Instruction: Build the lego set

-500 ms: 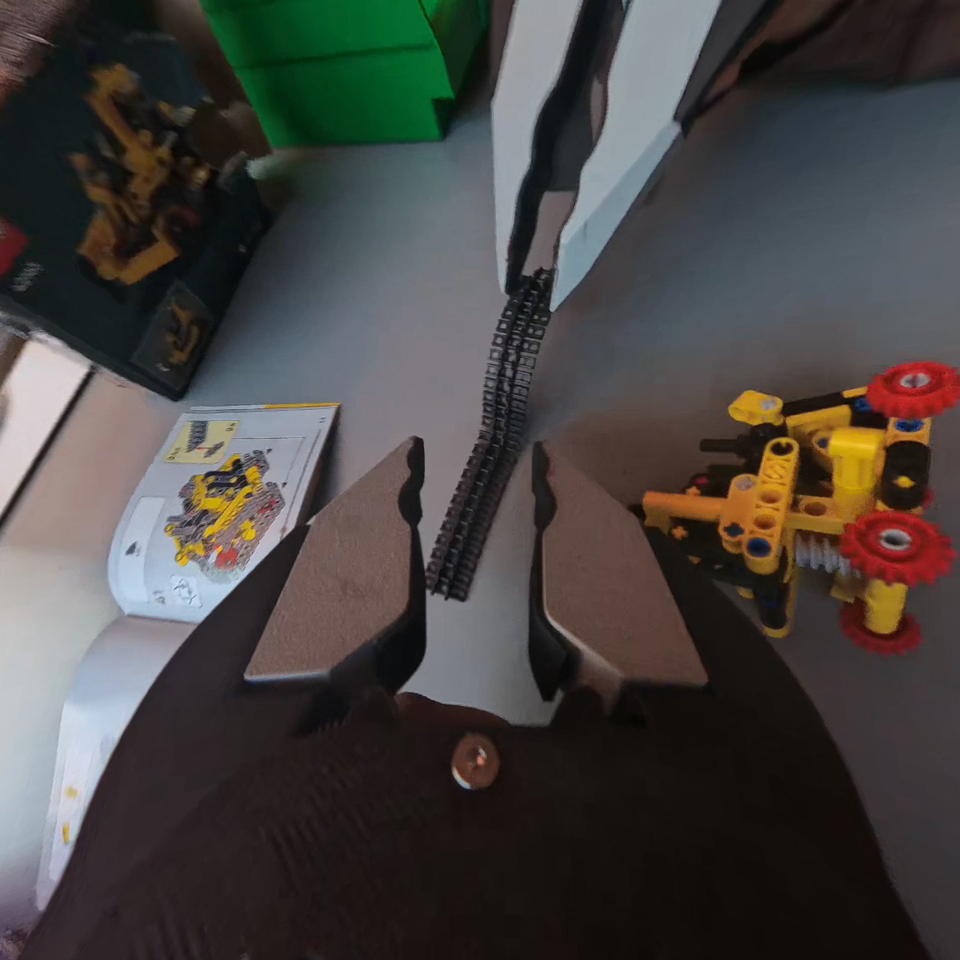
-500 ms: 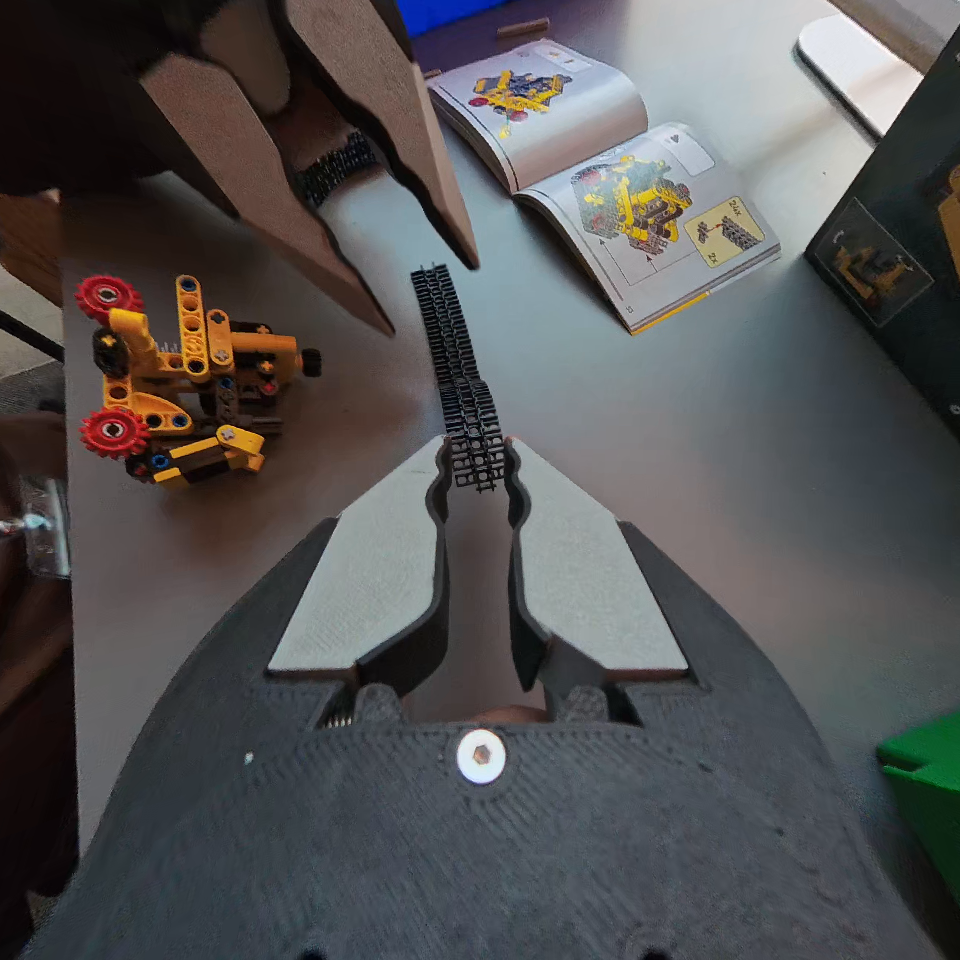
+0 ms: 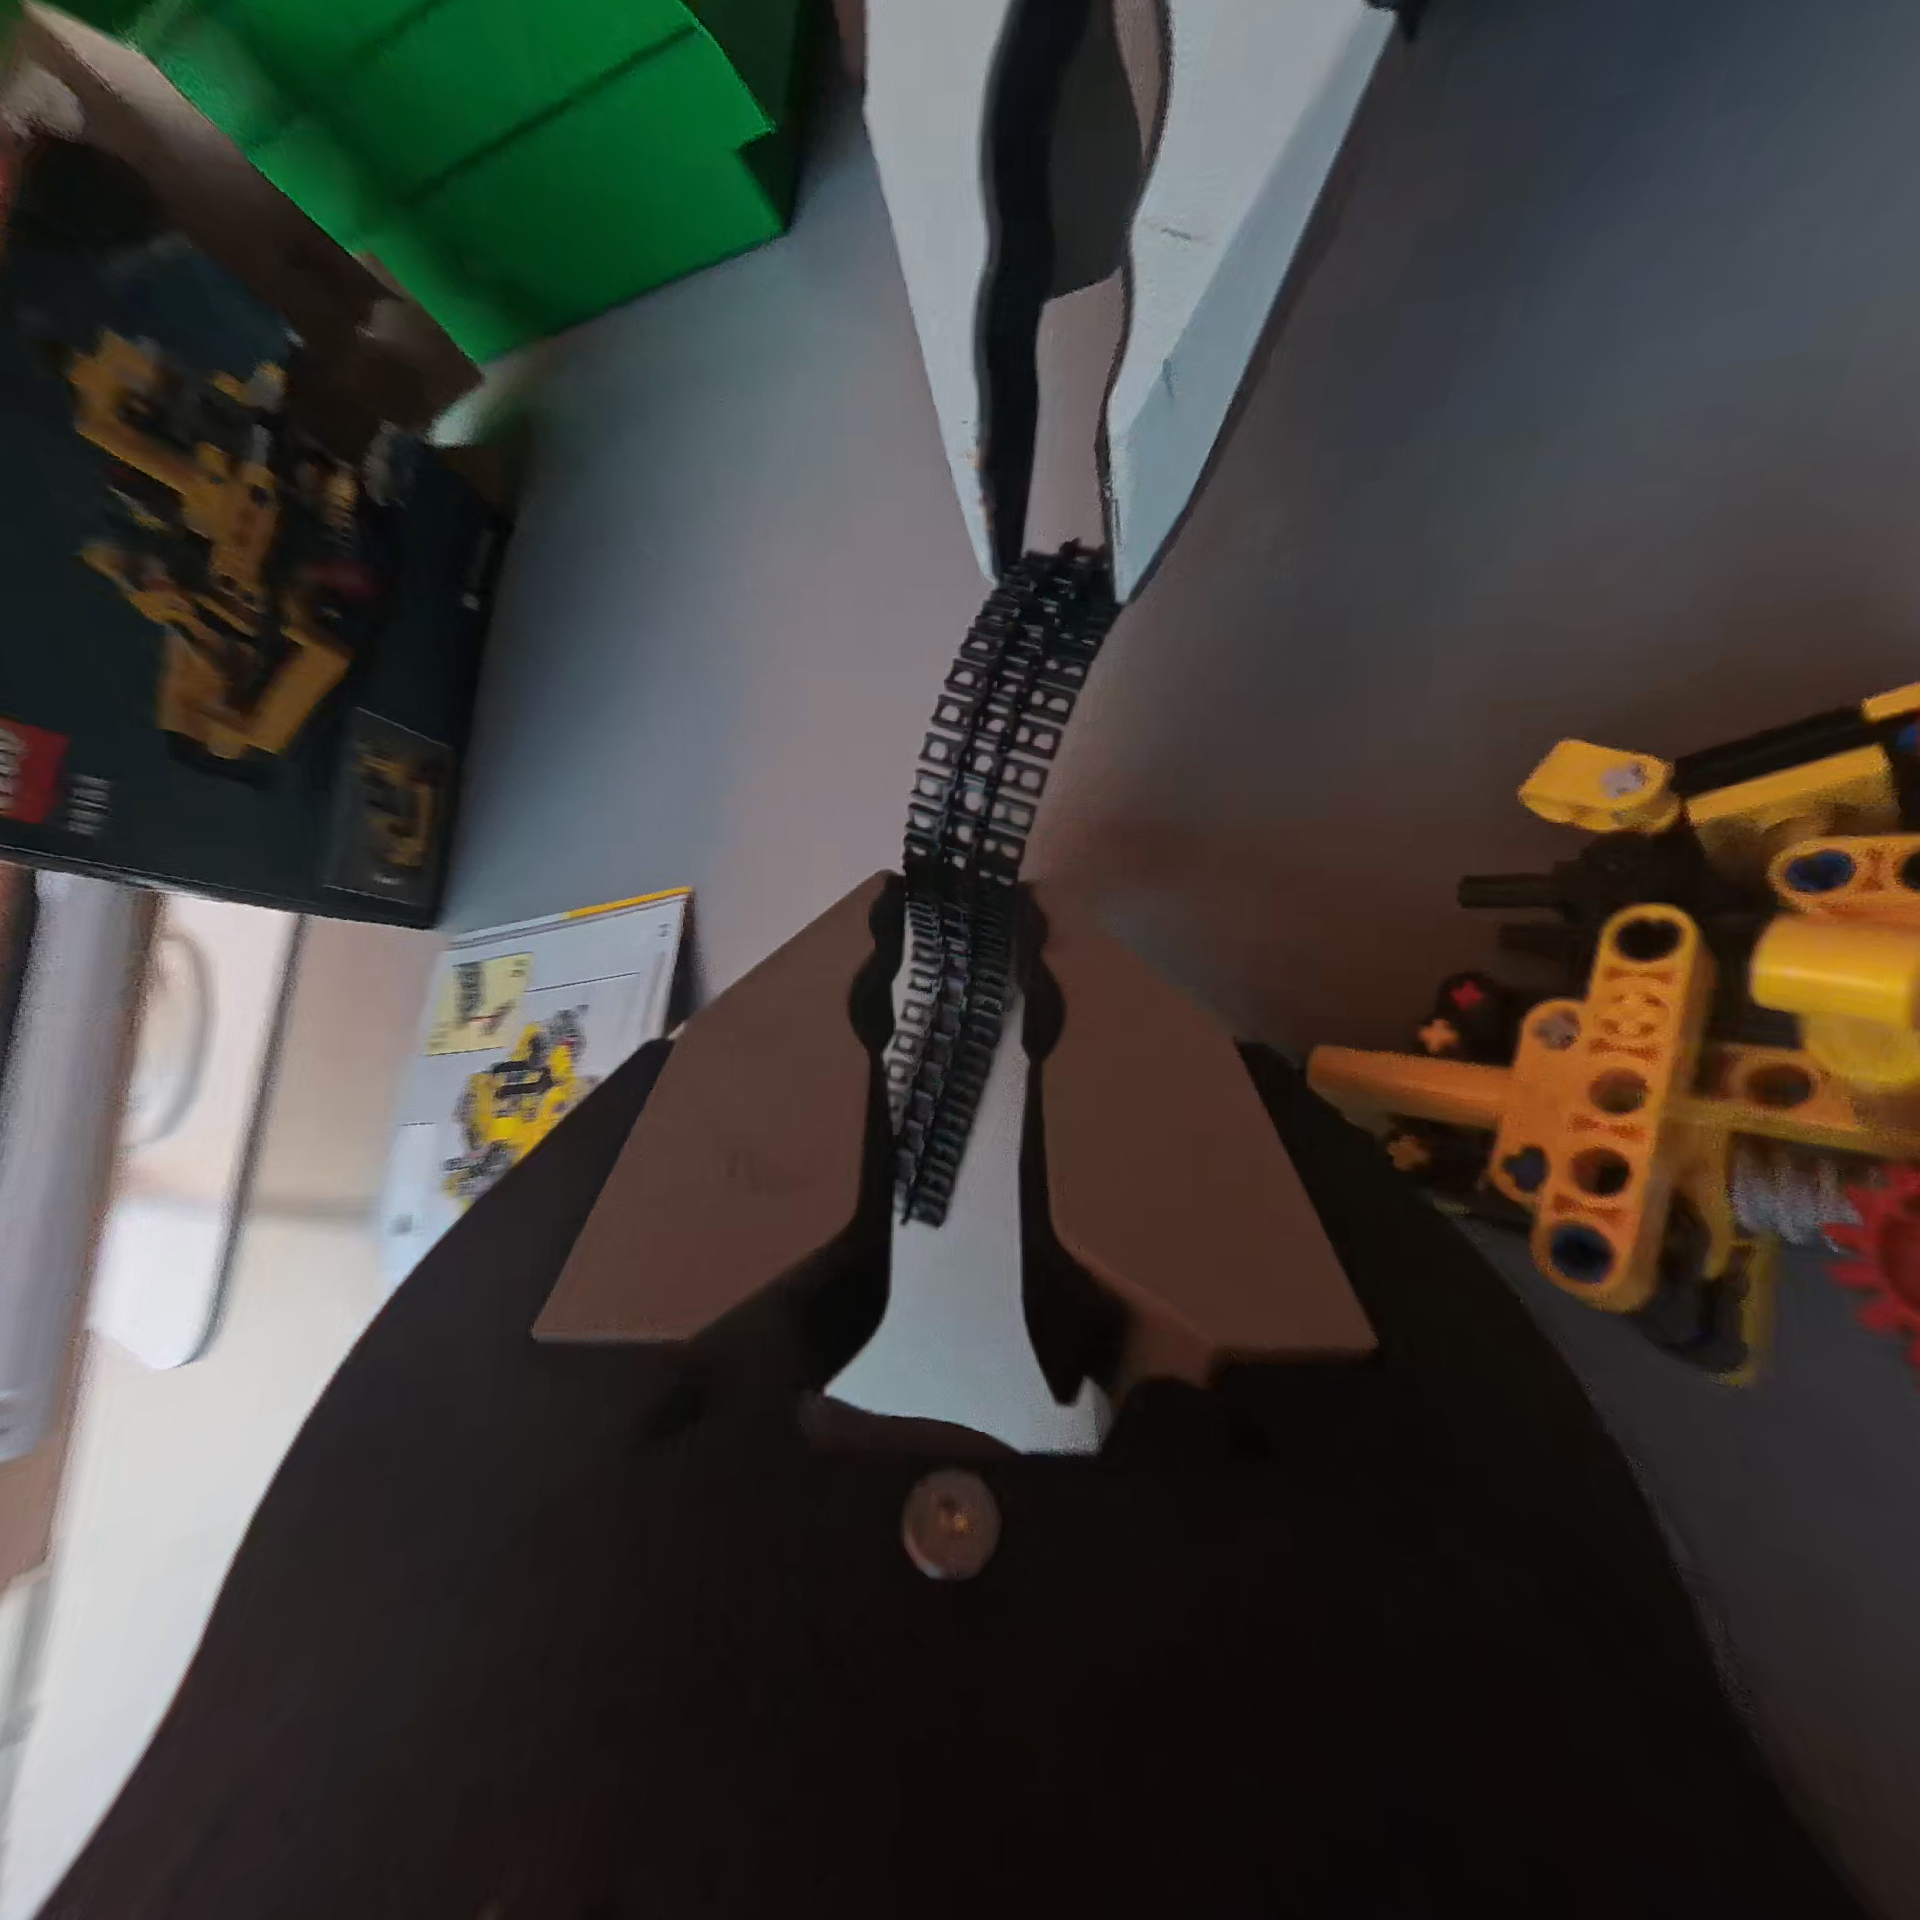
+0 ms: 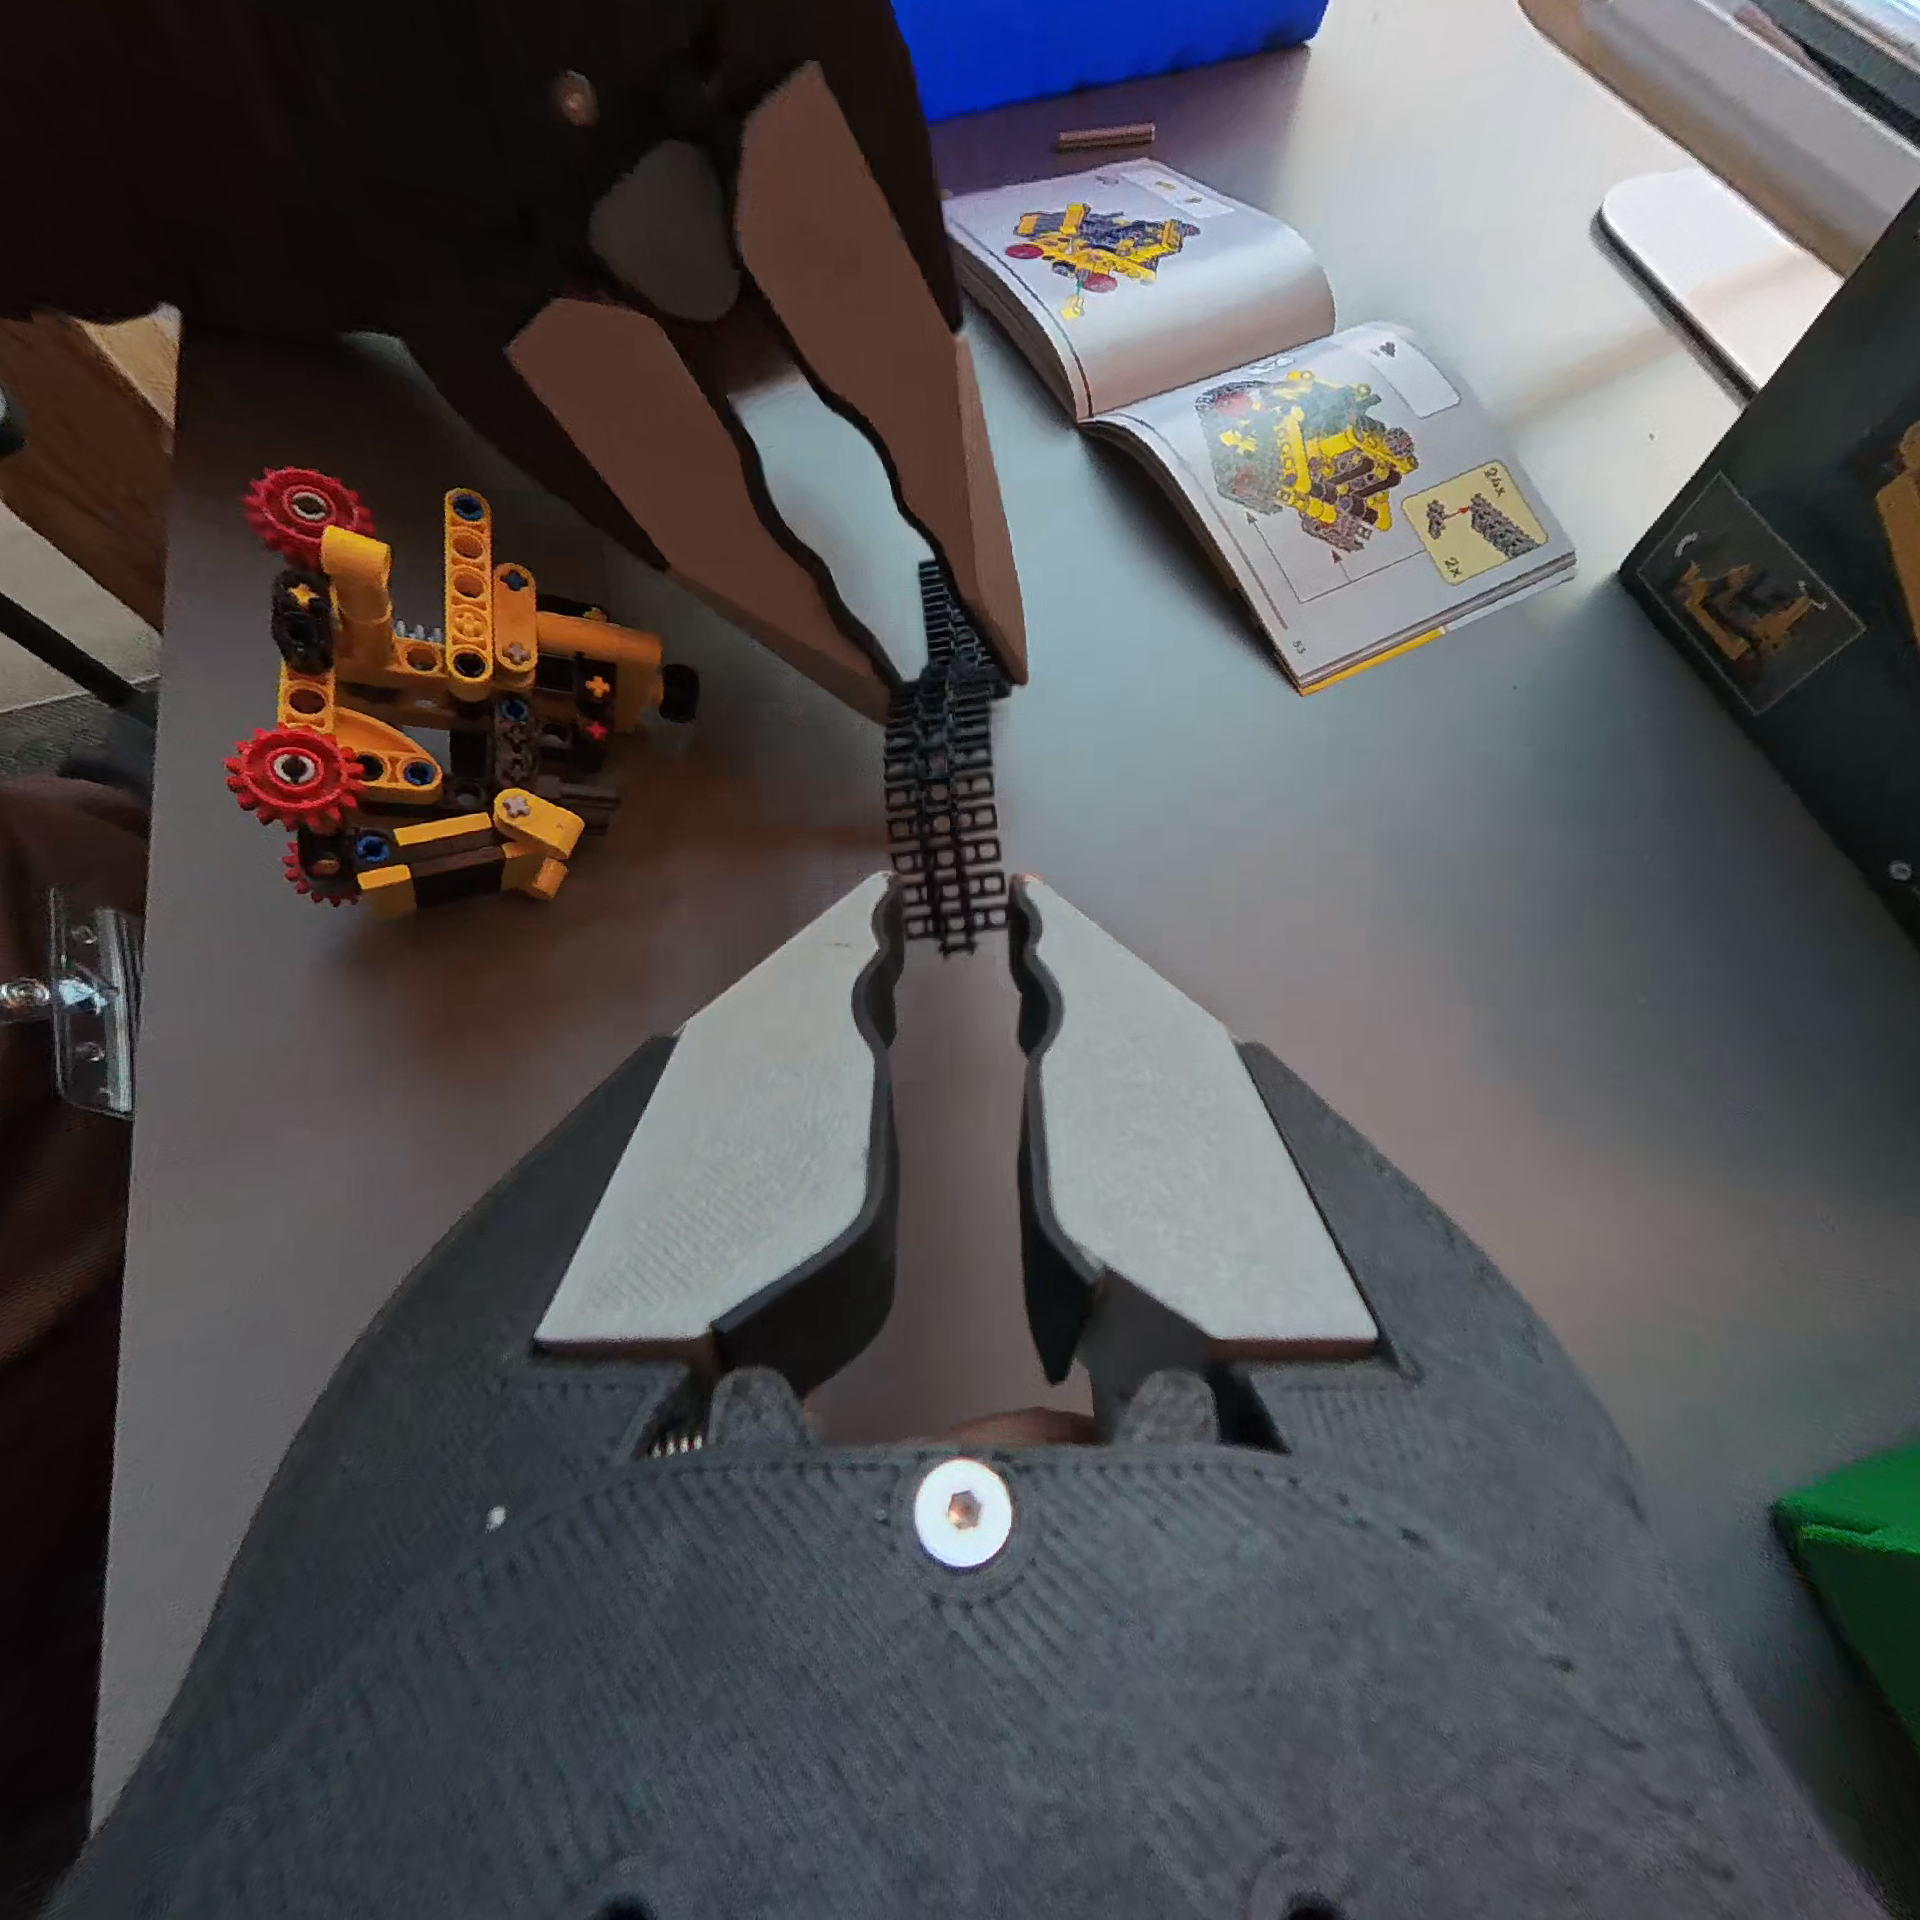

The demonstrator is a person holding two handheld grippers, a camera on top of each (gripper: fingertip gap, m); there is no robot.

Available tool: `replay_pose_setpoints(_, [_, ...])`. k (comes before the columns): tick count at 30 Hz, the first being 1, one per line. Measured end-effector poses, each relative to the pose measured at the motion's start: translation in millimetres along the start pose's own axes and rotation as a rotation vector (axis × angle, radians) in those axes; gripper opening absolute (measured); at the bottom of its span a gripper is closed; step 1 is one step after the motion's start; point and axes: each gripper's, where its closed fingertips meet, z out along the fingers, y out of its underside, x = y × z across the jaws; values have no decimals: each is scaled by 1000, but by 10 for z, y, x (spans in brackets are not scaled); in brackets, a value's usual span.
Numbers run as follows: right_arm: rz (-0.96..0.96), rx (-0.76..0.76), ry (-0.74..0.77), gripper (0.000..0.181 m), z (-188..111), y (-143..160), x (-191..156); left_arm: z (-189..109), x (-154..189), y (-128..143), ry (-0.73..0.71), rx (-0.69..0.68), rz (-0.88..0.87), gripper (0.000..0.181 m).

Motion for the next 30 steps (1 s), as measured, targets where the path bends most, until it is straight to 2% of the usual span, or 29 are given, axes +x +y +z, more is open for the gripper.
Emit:
replay_pose_setpoints(1, [8,10,3,20,-8,-14,13,-31,-27,0,-62,-16,68,17])
replay_pose_setpoints(6, [92,81,-108,40,11,-162,-51,-189,-90,-92,-282,-41,313,17])
replay_pose_setpoints(8, [117,86,-188,41,52,-204,-128,-230,-122,-113,-343,-49,371,17])
replay_pose_setpoints(12, [142,63,-304,12,114,-218,-239,-260,-139,-58,-391,-89,433,17])
replay_pose_setpoints(15, [133,71,-312,7,107,-287,-258,-298,-154,-44,-417,-95,450,17])
replay_pose_setpoints(19, [54,38,-228,2,56,-383,-209,-380,-213,-45,-442,-87,413,18])
replay_pose_setpoints(22, [-75,-33,-128,2,-58,-517,-183,-497,-203,-54,-383,-42,317,31])
replay_pose_setpoints(25, [-273,-118,-51,2,-199,-642,-260,-678,-137,-96,-253,48,187,39])
replay_pose_setpoints(30, [-510,-205,-12,2,-341,-790,-480,-929,-5,-333,-121,162,131,47])
